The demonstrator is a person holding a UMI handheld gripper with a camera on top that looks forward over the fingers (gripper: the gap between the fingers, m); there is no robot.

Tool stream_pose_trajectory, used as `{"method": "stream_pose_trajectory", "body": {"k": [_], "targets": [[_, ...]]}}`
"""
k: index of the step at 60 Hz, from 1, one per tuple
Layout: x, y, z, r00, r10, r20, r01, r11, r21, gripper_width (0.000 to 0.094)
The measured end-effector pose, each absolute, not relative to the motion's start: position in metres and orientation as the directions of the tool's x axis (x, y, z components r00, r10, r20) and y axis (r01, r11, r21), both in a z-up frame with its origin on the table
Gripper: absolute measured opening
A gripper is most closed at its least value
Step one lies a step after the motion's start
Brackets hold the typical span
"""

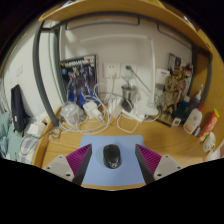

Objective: Arrange mouse

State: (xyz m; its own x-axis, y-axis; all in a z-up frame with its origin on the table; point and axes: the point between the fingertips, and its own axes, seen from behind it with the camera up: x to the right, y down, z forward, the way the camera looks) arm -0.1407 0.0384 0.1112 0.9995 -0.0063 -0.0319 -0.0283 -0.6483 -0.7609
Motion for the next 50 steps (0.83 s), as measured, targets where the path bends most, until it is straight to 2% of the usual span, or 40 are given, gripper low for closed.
{"method": "stream_pose_trajectory", "body": {"k": [12, 23, 36, 50], "targets": [[-0.111, 0.003, 0.218, 0.999, -0.027, -0.029, -0.039, -0.568, -0.822, 0.0866], [-0.066, -0.033, 0.282, 0.996, -0.06, -0.062, -0.084, -0.516, -0.853, 0.0864], [-0.011, -0.079, 0.312, 0.997, -0.056, -0.057, -0.078, -0.498, -0.864, 0.0866], [0.028, -0.122, 0.316, 0.999, -0.009, -0.05, -0.048, -0.504, -0.862, 0.0853]]}}
